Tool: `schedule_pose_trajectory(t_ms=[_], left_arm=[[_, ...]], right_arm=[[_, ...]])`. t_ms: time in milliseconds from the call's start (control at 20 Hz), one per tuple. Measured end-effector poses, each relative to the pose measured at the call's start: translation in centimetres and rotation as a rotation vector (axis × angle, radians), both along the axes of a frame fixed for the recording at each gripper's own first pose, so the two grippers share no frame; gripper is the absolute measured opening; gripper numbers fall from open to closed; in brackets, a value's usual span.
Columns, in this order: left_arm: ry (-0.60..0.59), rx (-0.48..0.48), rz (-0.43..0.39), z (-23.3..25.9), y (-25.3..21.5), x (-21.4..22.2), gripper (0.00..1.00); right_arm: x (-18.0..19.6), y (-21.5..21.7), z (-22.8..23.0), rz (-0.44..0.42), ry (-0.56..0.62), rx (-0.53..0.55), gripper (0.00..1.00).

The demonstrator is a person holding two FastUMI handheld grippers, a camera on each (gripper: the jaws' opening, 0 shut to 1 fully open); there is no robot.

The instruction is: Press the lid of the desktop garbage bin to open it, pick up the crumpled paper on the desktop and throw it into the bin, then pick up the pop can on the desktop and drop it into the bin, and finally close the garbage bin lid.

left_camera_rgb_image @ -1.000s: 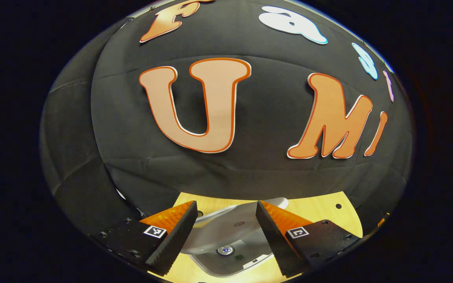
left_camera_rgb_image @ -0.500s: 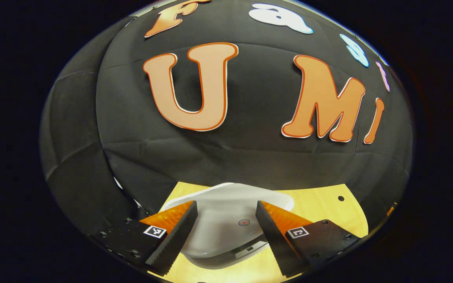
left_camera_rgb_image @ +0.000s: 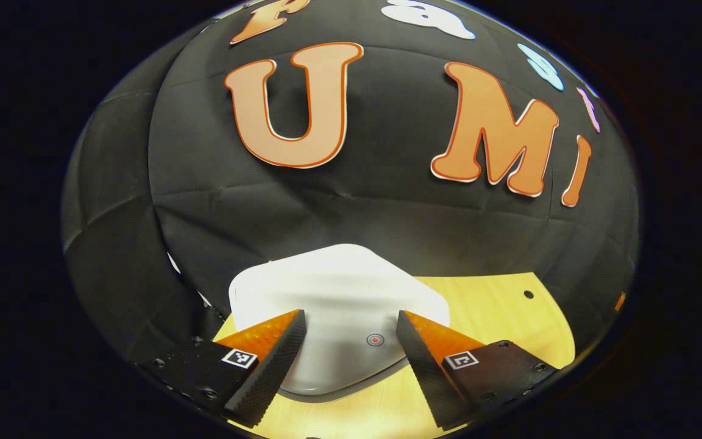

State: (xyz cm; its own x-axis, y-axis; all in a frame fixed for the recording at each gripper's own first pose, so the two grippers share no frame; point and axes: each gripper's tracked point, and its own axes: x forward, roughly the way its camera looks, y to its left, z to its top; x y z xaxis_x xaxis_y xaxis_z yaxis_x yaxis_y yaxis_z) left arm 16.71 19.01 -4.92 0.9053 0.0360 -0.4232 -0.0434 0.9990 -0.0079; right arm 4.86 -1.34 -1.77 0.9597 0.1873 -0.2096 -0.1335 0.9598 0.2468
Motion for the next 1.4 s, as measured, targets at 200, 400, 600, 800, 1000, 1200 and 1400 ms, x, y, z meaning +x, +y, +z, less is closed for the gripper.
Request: schedule_pose_trajectory(t_ms=[200,400,600,800,1000,1200,1400], left_arm=[[0.005,0.014,0.012,-0.6,0.2,-0.1,0.96],[-0.138,0.03,0.024,-0.4,0.9,-0.2,1.0],[-0.119,0.062,0.023,-1.1,1.1,-0.5,0.97],[-0.127,0.049,0.037,-0.4,1.2,-0.5,0.96],[-0.145,0.024,0.045,-0.2,1.2,-0.8,0.96],[-0.14,0.022,0.073,-0.2,1.5,-1.2,0.96],[-0.169,-0.028,0.085,0.8,0.7,-1.7,0.96]], right_arm=[[0.3,0.7,-0.1,0.013,0.005,0.008,0.94],[0.3,1.0,0.3,0.023,-0.004,0.018,0.94],[0.7,1.4,0.6,0.027,-0.006,0.015,0.94],[0.4,2.0,0.4,0.043,-0.012,-0.007,0.94],[0.5,2.0,0.6,0.038,-0.012,-0.009,0.94],[0.7,1.8,0.4,0.024,-0.013,-0.017,0.94],[0.7,2.3,0.4,0.017,-0.021,-0.031,0.94]])
